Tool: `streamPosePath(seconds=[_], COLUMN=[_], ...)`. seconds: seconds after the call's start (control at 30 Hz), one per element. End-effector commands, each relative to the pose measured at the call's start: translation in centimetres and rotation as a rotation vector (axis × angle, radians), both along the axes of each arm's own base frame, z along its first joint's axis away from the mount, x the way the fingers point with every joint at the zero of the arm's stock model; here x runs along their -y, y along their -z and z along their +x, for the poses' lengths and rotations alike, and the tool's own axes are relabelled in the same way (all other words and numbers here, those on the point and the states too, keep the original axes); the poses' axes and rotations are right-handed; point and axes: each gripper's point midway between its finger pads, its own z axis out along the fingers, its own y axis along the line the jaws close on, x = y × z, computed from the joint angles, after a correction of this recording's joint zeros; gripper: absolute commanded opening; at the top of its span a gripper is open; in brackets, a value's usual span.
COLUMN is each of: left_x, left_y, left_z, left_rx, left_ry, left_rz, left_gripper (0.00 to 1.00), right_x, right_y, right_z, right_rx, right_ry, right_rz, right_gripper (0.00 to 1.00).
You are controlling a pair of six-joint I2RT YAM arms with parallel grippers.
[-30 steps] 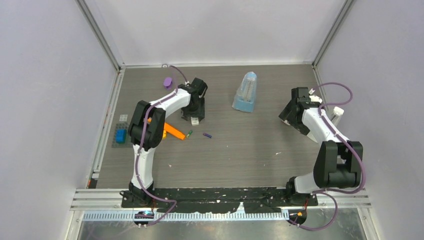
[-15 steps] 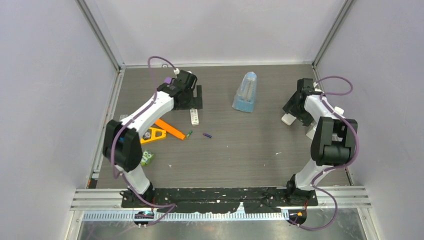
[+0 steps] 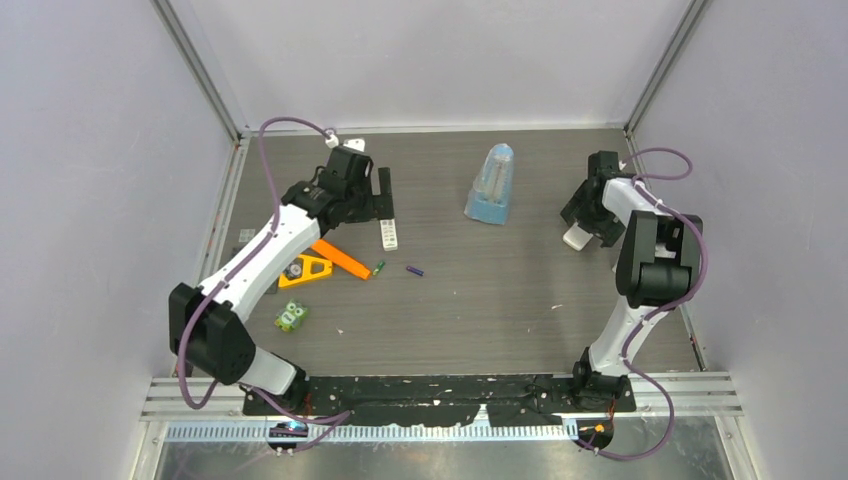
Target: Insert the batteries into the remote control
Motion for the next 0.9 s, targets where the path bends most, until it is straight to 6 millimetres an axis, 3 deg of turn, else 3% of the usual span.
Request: streamPosePath(seconds=[0.0,0.23,0.37,0.53,0.7,0.87], left_x=[-0.2,-1.9,-2.8,-3.1,-2.7,-2.2], left_y=[-3.2,-4.4,-5.5,-6.5,-7.1,-7.7], left_z=[-0.5,-1.5,-2.2,-3.1,-4.4,-6.1], left_rx=[0.102,0.156,0.202,0.227,0.236,0.248], left_ry=[0.013,-0.008,-0.023,-0.013,0.025,0.073], left_rz=[-0.039,-0.007,-0.002,-0.022,-0.072,-0.135], left_gripper=[1.0,1.0,1.0,1.0,1.0,0.99], right_x=[0.4,0.1,-0.7,-1.8,-4.0,-8.2], right_y=[-0.4,1.2,2.1,2.3,-0.1,-4.5], right_z=[0.8,0.4,0.0,-0.2,0.6,-0.1], right_rx=[-0.007,-0.072,-0.086,-0.057,0.039,0.151], right_ry=[-0.01,-0.037,-0.051,-0.072,-0.142,-0.245], right_rz=[-0.018,-0.008,0.033,0.085,0.15,0.201], right_gripper=[1.0,0.89,0.72,0.45,0.24,0.22])
